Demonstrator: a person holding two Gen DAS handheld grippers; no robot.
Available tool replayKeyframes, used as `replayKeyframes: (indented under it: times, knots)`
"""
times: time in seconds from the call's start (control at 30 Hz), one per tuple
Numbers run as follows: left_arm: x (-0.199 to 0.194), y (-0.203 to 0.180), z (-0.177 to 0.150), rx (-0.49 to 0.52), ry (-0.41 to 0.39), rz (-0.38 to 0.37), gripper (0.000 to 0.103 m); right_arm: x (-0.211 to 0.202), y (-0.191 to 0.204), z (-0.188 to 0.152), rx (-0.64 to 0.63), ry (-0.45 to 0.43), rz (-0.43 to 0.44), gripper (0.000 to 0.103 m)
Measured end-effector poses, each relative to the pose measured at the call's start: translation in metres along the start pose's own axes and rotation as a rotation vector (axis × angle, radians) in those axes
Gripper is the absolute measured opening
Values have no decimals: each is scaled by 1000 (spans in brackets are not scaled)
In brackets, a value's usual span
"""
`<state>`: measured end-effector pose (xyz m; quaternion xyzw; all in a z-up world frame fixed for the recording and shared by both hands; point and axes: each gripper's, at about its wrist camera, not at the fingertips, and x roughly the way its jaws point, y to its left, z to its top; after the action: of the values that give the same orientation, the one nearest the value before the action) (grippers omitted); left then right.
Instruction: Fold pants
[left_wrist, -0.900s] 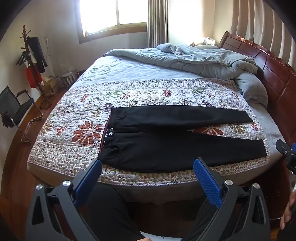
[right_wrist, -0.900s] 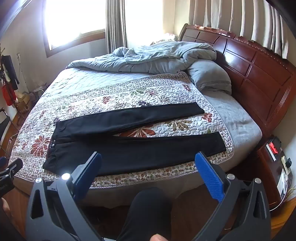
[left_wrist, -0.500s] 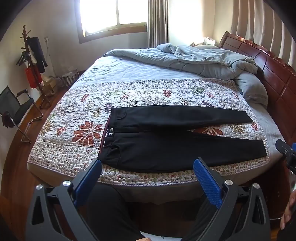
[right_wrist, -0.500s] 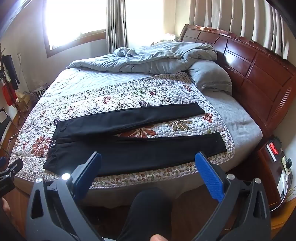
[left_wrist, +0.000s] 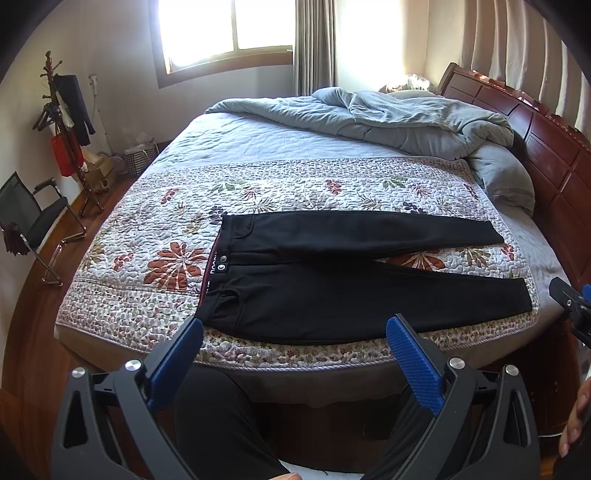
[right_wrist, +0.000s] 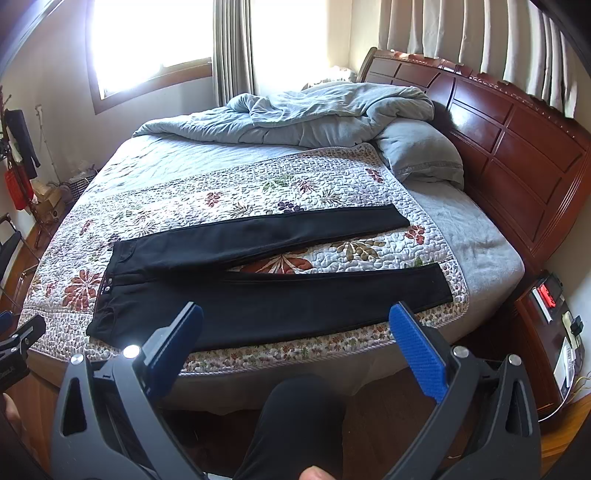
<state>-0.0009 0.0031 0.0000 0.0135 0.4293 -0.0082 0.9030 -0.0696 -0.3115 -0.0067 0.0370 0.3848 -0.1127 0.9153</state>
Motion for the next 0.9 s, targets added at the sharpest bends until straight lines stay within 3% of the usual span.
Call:
replayKeyframes:
  times: [0.9]
  knots:
    - [-1, 1, 0, -1, 2, 4, 99, 5, -5, -5, 4, 11, 4, 100]
